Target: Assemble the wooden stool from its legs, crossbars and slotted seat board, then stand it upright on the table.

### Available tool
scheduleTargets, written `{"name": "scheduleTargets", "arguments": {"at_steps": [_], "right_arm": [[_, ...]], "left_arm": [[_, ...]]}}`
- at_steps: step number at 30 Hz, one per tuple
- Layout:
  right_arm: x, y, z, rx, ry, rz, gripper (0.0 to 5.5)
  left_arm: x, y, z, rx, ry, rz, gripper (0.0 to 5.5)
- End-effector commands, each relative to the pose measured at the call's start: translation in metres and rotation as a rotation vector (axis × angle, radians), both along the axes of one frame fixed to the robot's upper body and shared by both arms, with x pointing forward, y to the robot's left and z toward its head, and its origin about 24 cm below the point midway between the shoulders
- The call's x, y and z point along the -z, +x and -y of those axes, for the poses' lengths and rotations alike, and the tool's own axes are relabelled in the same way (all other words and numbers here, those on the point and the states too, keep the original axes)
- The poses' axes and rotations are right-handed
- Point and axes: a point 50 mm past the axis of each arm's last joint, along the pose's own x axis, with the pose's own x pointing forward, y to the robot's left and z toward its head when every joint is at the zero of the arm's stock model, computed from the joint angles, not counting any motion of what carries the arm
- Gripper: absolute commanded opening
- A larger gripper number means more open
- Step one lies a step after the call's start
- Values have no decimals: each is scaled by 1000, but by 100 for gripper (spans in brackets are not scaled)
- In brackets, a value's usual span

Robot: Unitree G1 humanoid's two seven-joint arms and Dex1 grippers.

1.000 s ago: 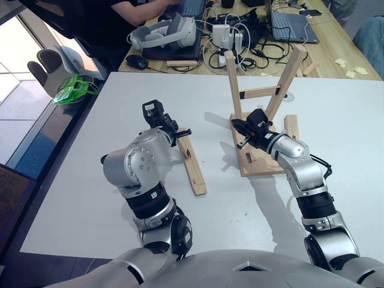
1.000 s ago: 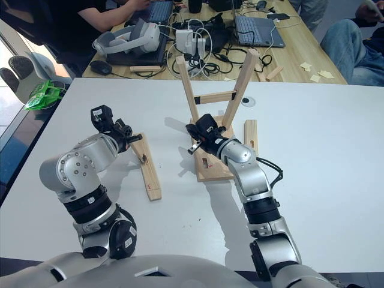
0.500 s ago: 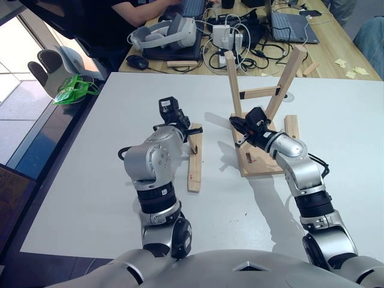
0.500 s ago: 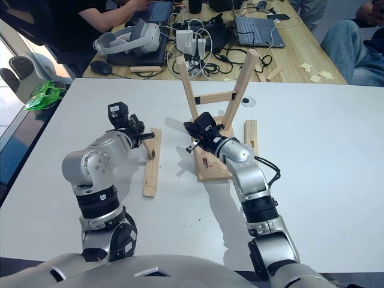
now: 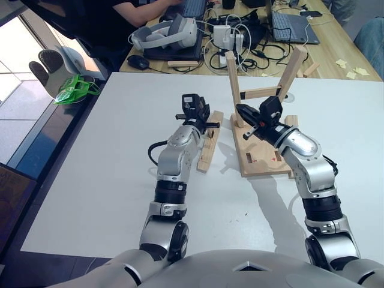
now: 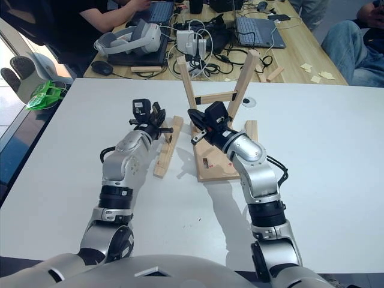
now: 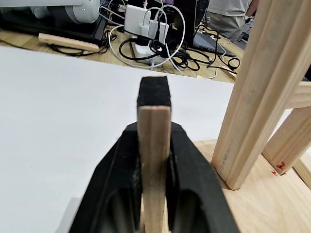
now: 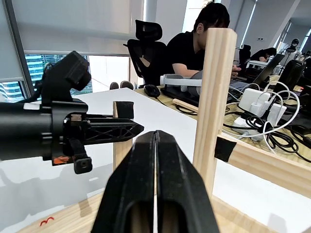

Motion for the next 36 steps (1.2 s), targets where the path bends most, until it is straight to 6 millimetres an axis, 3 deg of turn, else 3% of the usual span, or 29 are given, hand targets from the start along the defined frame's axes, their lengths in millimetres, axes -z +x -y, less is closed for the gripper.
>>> {"name": "scheduleTargets", "arguments": {"at_steps": [1,8,14,16,20,23,26,29,32,36], "right_arm": [[-5,1,13,21,-1,-5,0],[-10,5,23,45,6,-10,0],[-3,3,20,39,-15,-14,0],[-1,2,21,43,-17,-16,0],[2,2,20,56,-17,-15,0],[3,2,20,66,-15,-11,0],[4,3,21,74,-13,-6,0],[5,3,20,79,-11,-1,0],[5,4,18,76,-12,4,0],[5,3,17,69,-15,7,0]], "left_arm": [[34,-7,-1,-14,114,5,40],[59,-13,7,-1,233,44,40],[50,-11,8,-18,194,87,40],[44,-11,9,-17,173,117,90],[20,-12,10,-5,146,210,154],[-11,-8,7,-23,130,290,198],[-58,5,-3,-98,110,386,244],[-93,25,-8,-150,91,405,248],[-106,40,-2,-148,87,347,248],[-108,46,7,-153,90,300,248]]}}
